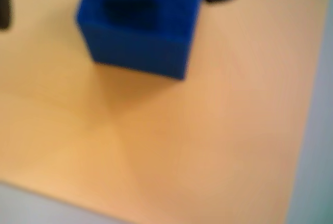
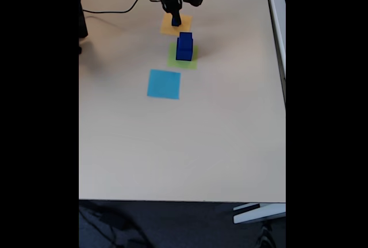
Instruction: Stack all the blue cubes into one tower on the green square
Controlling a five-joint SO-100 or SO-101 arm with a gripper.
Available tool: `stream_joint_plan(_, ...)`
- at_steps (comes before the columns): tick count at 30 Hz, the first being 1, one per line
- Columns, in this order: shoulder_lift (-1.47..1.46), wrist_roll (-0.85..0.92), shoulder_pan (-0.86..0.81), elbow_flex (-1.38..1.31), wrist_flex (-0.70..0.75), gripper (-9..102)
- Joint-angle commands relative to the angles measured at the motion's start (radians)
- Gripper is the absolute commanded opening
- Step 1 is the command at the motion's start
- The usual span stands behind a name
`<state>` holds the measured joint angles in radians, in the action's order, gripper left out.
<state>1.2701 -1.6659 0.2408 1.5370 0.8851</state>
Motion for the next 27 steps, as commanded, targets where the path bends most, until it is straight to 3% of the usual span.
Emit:
stream_joint_plan(1, 0.109, 0.005, -0.002, -0.006, -0.017, 18)
stream_joint_plan(15, 0.115, 0.018, -0.009, 0.002, -0.017, 10)
stream_joint_plan(27, 0.117, 0.031, -0.017, 0.005, -0.017, 10)
